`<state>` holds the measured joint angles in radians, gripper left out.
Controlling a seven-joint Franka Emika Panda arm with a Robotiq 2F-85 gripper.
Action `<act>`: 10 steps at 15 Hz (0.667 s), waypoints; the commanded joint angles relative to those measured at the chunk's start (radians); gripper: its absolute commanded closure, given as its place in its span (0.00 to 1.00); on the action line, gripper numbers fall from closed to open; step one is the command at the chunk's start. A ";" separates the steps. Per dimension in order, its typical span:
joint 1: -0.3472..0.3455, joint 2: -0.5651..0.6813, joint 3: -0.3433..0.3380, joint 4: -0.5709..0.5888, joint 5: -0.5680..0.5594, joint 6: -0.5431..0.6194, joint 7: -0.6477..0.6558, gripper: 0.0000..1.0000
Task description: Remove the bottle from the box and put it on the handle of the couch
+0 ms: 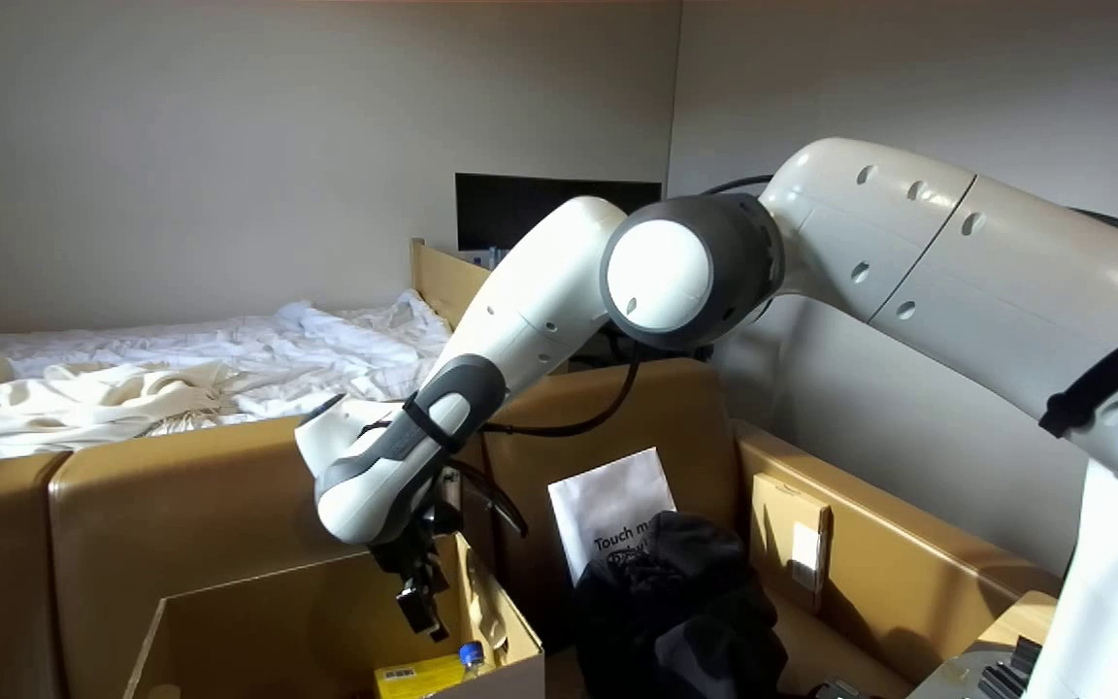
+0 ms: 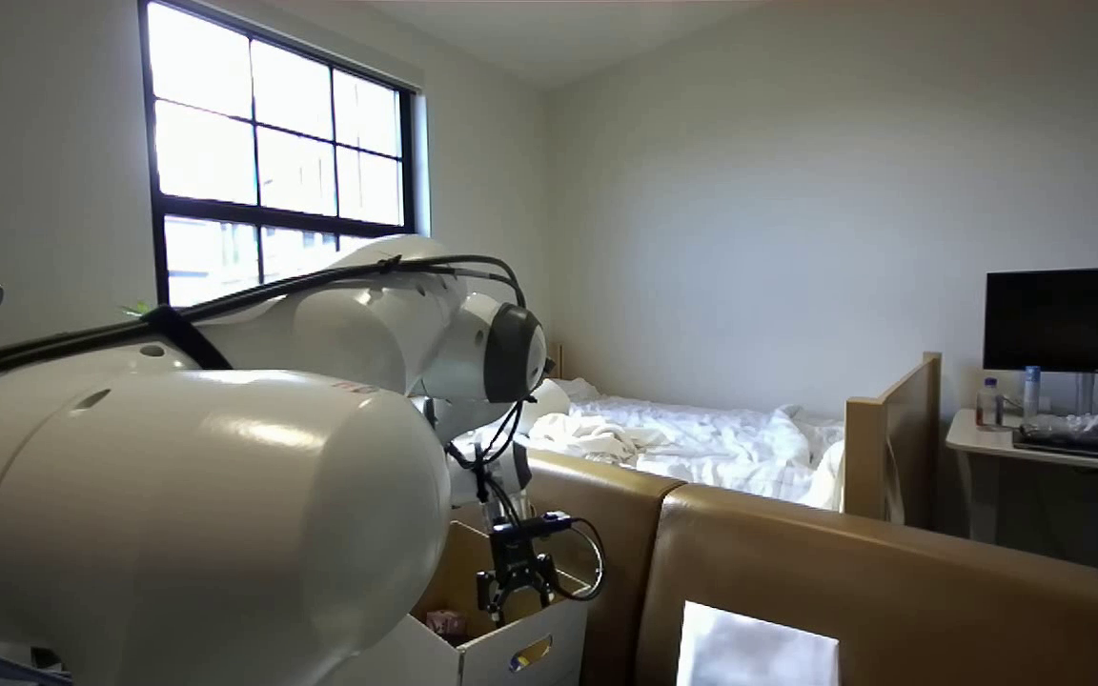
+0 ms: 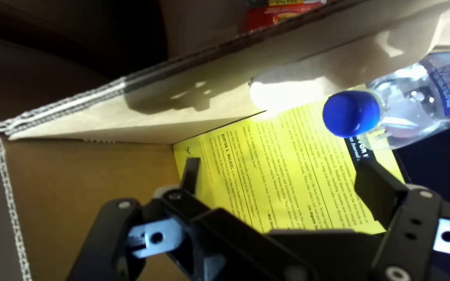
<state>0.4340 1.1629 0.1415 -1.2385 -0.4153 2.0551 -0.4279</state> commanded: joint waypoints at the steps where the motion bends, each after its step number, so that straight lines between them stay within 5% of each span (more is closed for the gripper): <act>1: -0.020 0.035 0.011 0.033 0.021 0.077 0.030 0.00; 5: -0.030 0.066 0.014 0.047 0.030 0.167 0.012 0.00; 10: -0.035 0.065 0.024 0.017 0.064 0.146 0.013 0.00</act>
<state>0.4192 1.2307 0.1465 -1.2020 -0.3792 2.2031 -0.4195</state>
